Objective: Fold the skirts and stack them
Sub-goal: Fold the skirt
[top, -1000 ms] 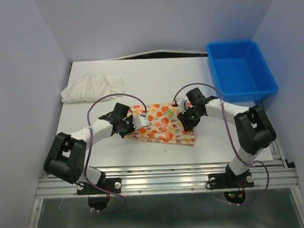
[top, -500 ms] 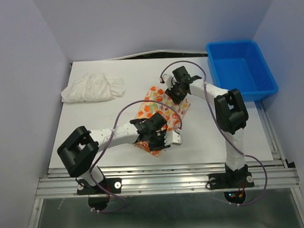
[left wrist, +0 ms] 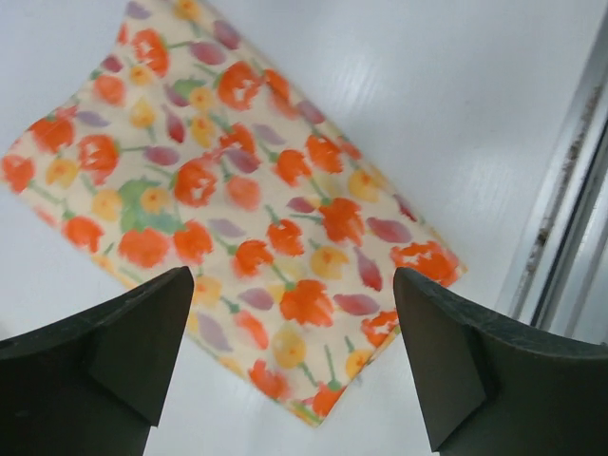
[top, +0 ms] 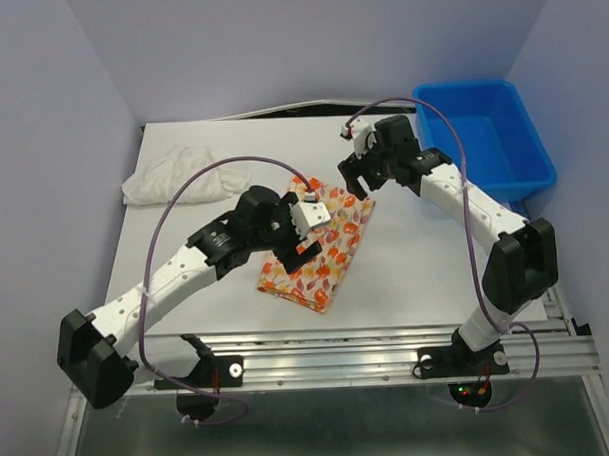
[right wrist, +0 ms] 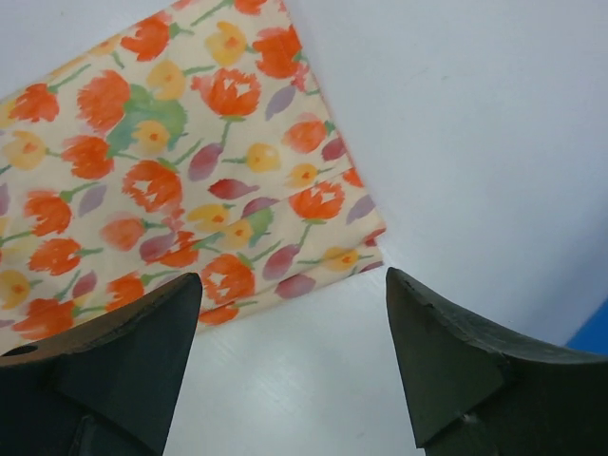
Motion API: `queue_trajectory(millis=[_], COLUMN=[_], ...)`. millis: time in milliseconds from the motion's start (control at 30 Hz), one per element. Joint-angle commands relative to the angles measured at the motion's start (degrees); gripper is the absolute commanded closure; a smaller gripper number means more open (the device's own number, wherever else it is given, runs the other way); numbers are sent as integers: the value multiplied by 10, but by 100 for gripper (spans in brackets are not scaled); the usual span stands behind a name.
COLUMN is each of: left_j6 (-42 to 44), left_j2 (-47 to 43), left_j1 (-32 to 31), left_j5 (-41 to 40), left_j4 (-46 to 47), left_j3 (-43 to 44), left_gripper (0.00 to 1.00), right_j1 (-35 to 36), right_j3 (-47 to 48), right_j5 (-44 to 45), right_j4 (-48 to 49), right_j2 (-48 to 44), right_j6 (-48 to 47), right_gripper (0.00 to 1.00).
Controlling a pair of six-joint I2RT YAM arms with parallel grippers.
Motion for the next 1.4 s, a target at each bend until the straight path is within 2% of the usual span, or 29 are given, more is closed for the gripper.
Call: queue_trajectory(millis=[0, 100, 167, 200, 233, 267, 300, 433, 567, 633, 767, 867, 1100, 1200, 1367], left_j6=[49, 66, 76, 78, 70, 60, 48, 9, -23, -44, -68, -79, -97, -106, -115], left_j2=[-63, -113, -119, -115, -101, -89, -78, -5, 85, 123, 161, 192, 278, 315, 374], left_j1=[14, 14, 14, 14, 5, -5, -15, -61, -101, -108, -110, -112, -111, -110, -109], left_j5=[-45, -72, -63, -56, -51, -59, -66, -82, -93, -88, -83, -111, -147, -144, -167], left_j4=[14, 52, 53, 49, 48, 49, 51, 43, 48, 52, 66, 71, 77, 83, 81], left_j3=[-51, -108, -119, -120, -121, -120, -116, -87, -45, -28, 0, 33, 124, 157, 210], left_gripper=[2, 1, 2, 6, 20, 28, 31, 32, 34, 35, 34, 33, 32, 32, 35], right_j1=[-6, -24, -35, -41, -41, -46, -46, -83, -151, -158, -158, -158, -158, -158, -158], right_j3=[-69, -99, -117, -123, -128, -133, -140, -169, -211, -220, -238, -245, -264, -262, -260], right_j5=[-25, -37, -45, -46, -39, -31, -18, -18, -84, -107, -140, -169, -170, -164, -159], right_j4=[-9, 9, 33, 42, 49, 58, 60, 70, 101, 117, 163, 195, 254, 261, 277], right_j2=[20, 34, 44, 45, 43, 43, 42, 31, 25, 34, 53, 76, 97, 112, 133], right_j6=[145, 232, 255, 273, 281, 286, 299, 344, 383, 386, 414, 429, 458, 458, 467], right_gripper=[18, 24, 26, 26, 28, 30, 31, 35, 45, 48, 48, 48, 48, 51, 62])
